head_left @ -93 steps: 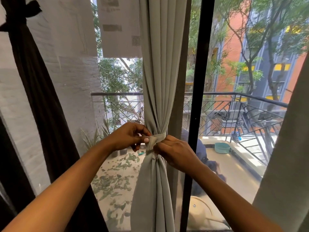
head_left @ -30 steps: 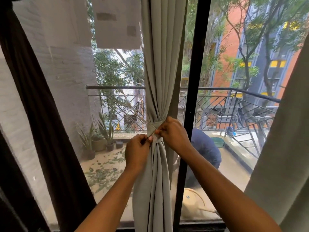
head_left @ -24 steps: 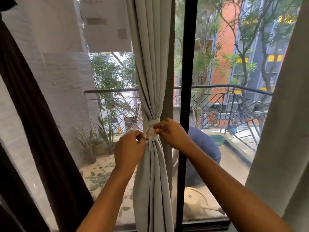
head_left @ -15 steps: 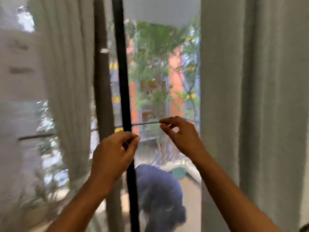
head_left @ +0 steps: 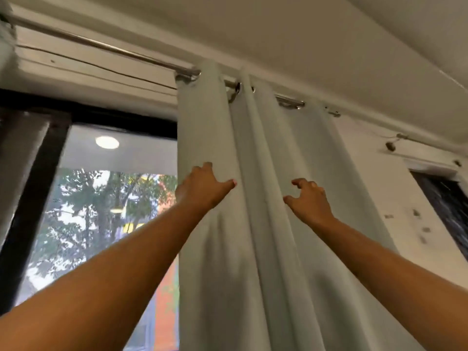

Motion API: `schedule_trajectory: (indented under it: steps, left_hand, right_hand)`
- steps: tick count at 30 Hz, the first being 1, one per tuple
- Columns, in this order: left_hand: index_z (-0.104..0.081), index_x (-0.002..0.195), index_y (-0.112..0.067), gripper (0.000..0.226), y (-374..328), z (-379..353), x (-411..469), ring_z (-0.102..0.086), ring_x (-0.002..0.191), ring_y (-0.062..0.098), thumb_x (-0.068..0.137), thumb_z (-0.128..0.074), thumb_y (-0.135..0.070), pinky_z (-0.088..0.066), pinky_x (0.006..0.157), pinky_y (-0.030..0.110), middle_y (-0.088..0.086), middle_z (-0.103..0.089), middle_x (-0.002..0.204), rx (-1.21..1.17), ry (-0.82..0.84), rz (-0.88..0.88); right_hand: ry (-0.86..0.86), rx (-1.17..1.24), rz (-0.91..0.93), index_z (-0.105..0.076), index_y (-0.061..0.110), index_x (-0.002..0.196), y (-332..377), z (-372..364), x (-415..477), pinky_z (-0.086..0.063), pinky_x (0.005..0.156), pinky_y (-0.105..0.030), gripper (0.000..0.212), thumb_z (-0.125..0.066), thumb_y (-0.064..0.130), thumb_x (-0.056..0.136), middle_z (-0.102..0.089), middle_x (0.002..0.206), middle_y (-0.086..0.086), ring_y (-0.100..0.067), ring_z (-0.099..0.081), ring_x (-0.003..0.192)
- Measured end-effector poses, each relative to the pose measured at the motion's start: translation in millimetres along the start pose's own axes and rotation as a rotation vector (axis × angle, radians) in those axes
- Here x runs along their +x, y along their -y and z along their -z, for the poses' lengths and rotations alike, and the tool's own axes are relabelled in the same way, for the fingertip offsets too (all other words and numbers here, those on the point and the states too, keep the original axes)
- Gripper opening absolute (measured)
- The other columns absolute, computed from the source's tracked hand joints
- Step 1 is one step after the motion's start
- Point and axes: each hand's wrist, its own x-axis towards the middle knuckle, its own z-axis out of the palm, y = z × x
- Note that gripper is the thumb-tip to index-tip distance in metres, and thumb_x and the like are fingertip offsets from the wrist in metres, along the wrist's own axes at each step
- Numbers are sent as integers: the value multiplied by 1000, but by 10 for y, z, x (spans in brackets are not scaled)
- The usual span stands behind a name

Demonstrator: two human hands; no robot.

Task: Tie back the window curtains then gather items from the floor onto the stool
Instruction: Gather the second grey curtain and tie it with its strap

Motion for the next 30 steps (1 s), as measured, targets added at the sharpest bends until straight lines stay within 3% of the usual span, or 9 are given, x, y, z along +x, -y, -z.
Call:
schedule_trajectory:
  steps: [3, 5, 8, 10, 15, 20, 24, 27, 30]
  left_hand:
    - [-21, 148, -6, 99, -264, -335, 394, -43, 130, 35, 80, -58, -67, -39, 98, 43, 16, -41, 145, 30, 14, 133]
    - [-17, 149, -2, 99, -394, -547, 537, -47, 126, 33, 82, -60, -60, -42, 94, 42, 17, -45, 141, 79, 8, 197]
    - [-53, 123, -3, 39, -417, -718, 704, -59, 101, 29, 90, -58, -23, -42, 75, 34, 14, -62, 119, 186, -74, 136]
    - [-60, 109, -5, 21, -348, -705, 836, -61, 101, 31, 90, -53, -8, -43, 74, 34, 14, -63, 114, 226, -160, 72]
    - [-62, 107, -3, 26, 275, -200, 933, -60, 104, 38, 82, -60, -11, -48, 79, 38, 19, -64, 111, 268, -289, 87]
    - [-73, 87, -9, 18, 1240, 853, 986, -64, 86, 38, 72, -64, -13, -49, 69, 36, 20, -69, 90, 347, -415, 127]
    - [-73, 77, -9, 11, 1842, 1582, 911, -63, 67, 31, 79, -67, -18, -49, 65, 35, 14, -67, 68, 346, -399, 225]
    - [-73, 79, -12, 8, 2113, 1778, 793, -63, 61, 28, 83, -70, -18, -55, 66, 36, 12, -67, 70, 211, -374, 192]
    - [-70, 85, -8, 5, 2069, 1717, 765, -57, 62, 21, 87, -67, -12, -46, 53, 25, 12, -65, 75, -5, -261, 95]
  right_hand:
    - [49, 52, -35, -32, 15, 142, -145, -98, 469, -37, 101, -41, 66, -60, 37, 86, -39, 143, -12, -31, -34, 131]
    - [76, 79, -23, -27, 13, 144, -179, -226, 660, -36, 103, -42, 76, -62, 45, 84, -35, 146, -13, -32, -34, 133]
    - [117, 129, 9, -20, 11, 147, -110, -427, 855, -36, 105, -45, 91, -62, 56, 80, -31, 149, -14, -34, -34, 134]
    - [132, 170, -11, -17, 10, 147, -50, -550, 999, -38, 103, -44, 92, -65, 53, 80, -33, 147, -15, -35, -38, 131]
    - [101, 39, -55, -27, 10, 140, 199, -780, 1163, -43, 94, -41, 55, -48, 12, 89, -49, 131, -19, -36, -51, 117]
    - [7, 172, 141, -41, 16, 132, 1045, -1183, 926, -45, 90, -37, 45, -44, 10, 87, -56, 123, -15, -35, -54, 111]
    - [-33, 245, 241, -47, 12, 123, 2017, -1380, 744, -44, 85, -35, 35, -40, 10, 89, -58, 119, -17, -36, -55, 109]
    - [78, 236, 463, -57, 8, 110, 2642, -1450, 684, -43, 84, -34, 26, -45, 9, 87, -59, 119, -18, -36, -55, 110]
    - [254, 314, 563, -61, 4, 108, 2833, -1403, 747, -44, 79, -31, 25, -48, 4, 86, -61, 116, -19, -29, -57, 101]
